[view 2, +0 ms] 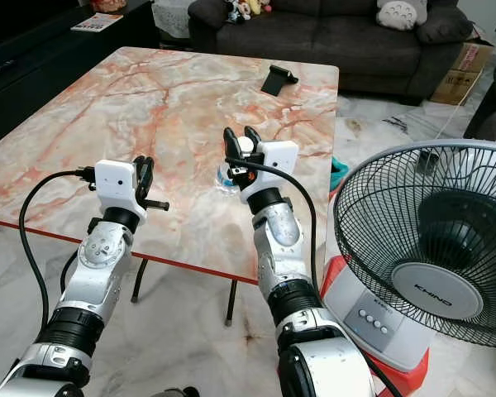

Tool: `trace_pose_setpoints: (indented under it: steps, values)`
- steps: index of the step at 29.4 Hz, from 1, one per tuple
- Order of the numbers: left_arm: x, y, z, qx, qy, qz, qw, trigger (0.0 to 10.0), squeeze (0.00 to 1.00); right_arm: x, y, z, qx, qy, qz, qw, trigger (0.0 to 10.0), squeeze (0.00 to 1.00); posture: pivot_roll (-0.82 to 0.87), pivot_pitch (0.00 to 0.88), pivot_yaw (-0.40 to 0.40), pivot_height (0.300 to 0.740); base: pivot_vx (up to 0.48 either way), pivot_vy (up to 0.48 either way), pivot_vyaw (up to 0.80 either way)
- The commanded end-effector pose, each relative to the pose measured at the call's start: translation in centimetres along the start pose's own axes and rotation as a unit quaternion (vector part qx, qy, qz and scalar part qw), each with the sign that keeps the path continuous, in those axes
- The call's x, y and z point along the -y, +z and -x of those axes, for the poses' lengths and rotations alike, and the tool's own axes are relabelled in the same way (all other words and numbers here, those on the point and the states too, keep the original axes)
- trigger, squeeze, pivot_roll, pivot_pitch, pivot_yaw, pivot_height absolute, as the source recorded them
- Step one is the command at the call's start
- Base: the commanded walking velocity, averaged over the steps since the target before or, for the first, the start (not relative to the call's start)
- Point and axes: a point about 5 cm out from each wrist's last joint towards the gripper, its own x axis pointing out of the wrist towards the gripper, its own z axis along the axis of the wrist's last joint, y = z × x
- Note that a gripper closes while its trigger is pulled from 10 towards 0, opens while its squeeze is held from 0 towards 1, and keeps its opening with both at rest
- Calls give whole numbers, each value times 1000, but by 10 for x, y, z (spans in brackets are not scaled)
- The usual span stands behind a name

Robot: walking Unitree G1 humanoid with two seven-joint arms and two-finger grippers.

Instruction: Picking trash to rubbish bin

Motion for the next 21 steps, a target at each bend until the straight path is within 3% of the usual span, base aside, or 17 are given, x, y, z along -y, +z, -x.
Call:
trace_pose_setpoints:
  steps: [1, 15, 21]
  values:
    - [-1, 1, 3, 4, 8, 6, 1000, 10000, 0, -2, 5, -2, 12, 10, -1, 1000, 10000, 0, 134, 74, 32, 740, -259, 0, 0]
    - [0, 3, 2, 7, 6, 7, 1000, 10000, 0, -1, 4, 0, 9, 5, -1, 1000, 10000, 0, 132, 73, 32, 740, -258, 0, 0]
    - [0, 3, 2, 7, 6, 8, 1000, 10000, 0, -1, 5, -1, 9, 6, -1, 1000, 10000, 0, 129, 73, 29, 740, 0, 0, 0]
